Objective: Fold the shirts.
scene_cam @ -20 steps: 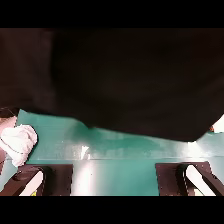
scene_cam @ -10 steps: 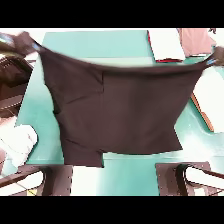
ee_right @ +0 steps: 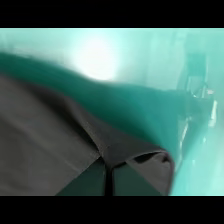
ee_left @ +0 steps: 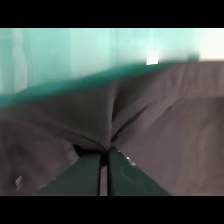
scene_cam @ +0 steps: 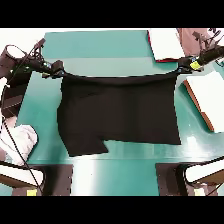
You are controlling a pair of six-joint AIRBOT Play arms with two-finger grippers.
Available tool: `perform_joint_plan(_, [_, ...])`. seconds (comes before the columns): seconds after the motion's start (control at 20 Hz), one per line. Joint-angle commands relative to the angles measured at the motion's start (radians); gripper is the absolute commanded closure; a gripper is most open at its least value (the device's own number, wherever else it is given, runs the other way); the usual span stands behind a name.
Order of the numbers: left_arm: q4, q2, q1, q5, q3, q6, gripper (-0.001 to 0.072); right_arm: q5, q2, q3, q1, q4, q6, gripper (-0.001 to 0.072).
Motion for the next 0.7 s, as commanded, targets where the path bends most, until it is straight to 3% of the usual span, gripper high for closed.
perform_joint_plan(0.0, [0.15,-0.018,0.008,-0.143,-0.011,0.027,0.068,0.061,0.018,-0.037,-0.031,-0.057,-0.027,0.0691])
perform_joint_plan(0.1, [0.211,-0.018,0.008,-0.173,-0.028,0.026,0.0681,0.047,0.066,-0.149,-0.047,-0.071,-0.039,0.0691])
perform_joint_plan(0.45, [0.201,-0.018,0.007,-0.178,-0.134,0.013,0.0674,-0.096,0.153,-0.473,-0.029,-0.068,-0.047,0.0688])
perform_joint_plan(0.5, [0.201,-0.018,0.007,-0.171,-0.146,0.0,0.041,-0.109,0.159,-0.492,-0.029,-0.067,-0.047,0.0626])
perform_joint_plan(0.55, [0.201,-0.018,0.007,-0.168,-0.15,-0.014,0.0163,-0.115,0.162,-0.499,-0.029,-0.064,-0.047,0.0365])
perform_joint_plan(0.6, [0.202,-0.015,0.009,-0.172,-0.15,-0.027,0.0151,-0.108,0.162,-0.491,-0.029,-0.06,-0.046,0.0258])
perform_joint_plan(0.65, [0.205,-0.005,0.009,-0.186,-0.15,-0.026,0.0151,-0.089,0.165,-0.479,-0.037,-0.061,-0.04,0.026])
